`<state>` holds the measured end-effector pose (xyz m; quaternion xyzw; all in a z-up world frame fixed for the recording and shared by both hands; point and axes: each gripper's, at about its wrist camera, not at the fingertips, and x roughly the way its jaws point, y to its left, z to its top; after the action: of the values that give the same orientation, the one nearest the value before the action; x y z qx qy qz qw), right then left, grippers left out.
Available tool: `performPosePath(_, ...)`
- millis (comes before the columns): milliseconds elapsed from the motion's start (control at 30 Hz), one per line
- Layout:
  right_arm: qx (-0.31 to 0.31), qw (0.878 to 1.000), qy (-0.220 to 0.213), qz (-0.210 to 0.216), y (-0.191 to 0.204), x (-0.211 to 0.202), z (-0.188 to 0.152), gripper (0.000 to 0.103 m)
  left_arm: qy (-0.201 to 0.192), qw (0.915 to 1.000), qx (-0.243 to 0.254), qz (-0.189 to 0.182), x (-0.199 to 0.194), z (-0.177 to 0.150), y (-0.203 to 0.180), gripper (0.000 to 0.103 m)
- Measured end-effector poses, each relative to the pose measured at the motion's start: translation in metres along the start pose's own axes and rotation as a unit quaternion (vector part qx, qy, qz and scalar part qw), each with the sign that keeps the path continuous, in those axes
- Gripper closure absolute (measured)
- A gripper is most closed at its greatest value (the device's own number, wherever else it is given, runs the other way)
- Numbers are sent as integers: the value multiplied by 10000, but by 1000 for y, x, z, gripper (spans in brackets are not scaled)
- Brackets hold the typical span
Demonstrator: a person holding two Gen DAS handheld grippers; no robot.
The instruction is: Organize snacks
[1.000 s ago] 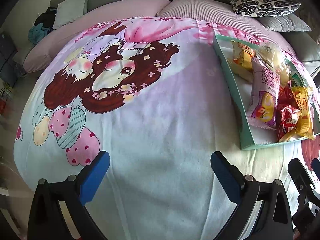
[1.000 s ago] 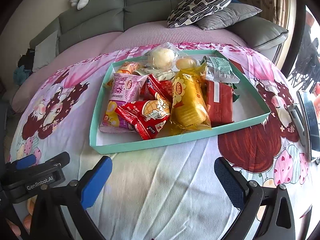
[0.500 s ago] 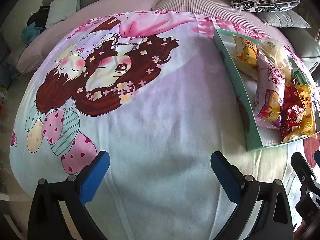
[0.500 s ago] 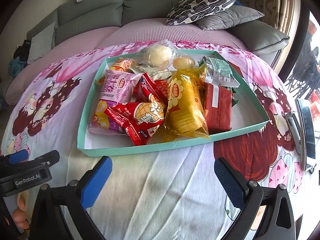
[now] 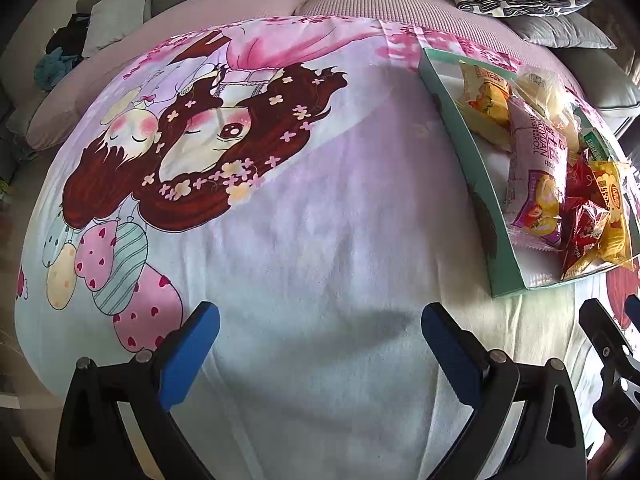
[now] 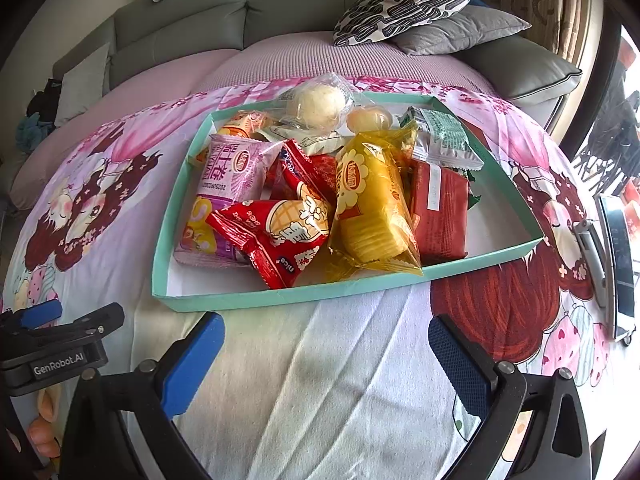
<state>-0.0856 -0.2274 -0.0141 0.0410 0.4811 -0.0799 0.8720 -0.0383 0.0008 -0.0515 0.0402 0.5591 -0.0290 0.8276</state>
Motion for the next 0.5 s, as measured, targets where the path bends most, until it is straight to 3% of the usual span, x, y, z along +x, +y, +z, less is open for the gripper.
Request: performPosePath(500,15,10000,13,3,0,0,0,0,60,10000,-46,-37,3,-1,1,2)
